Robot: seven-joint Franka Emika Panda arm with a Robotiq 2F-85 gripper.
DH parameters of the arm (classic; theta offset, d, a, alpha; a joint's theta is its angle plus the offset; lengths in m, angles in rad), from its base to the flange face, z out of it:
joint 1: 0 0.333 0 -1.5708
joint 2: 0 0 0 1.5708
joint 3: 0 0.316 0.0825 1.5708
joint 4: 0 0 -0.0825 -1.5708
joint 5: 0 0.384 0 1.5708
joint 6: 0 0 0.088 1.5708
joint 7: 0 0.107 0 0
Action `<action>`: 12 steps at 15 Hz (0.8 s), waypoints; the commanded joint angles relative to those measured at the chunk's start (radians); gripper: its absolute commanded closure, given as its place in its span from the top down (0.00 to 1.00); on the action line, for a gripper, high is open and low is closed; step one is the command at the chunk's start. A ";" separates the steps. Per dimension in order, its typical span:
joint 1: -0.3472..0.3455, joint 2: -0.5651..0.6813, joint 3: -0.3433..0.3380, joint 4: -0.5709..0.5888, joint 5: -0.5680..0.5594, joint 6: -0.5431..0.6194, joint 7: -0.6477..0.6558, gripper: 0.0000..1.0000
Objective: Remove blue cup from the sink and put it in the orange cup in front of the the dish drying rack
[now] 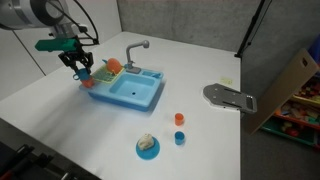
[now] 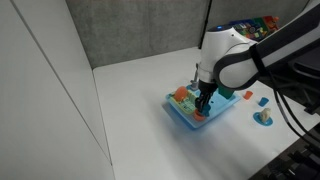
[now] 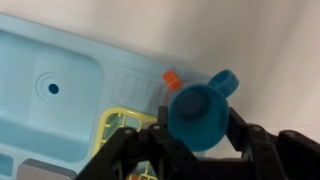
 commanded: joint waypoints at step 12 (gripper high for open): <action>0.014 0.041 -0.013 0.042 -0.018 0.007 -0.004 0.32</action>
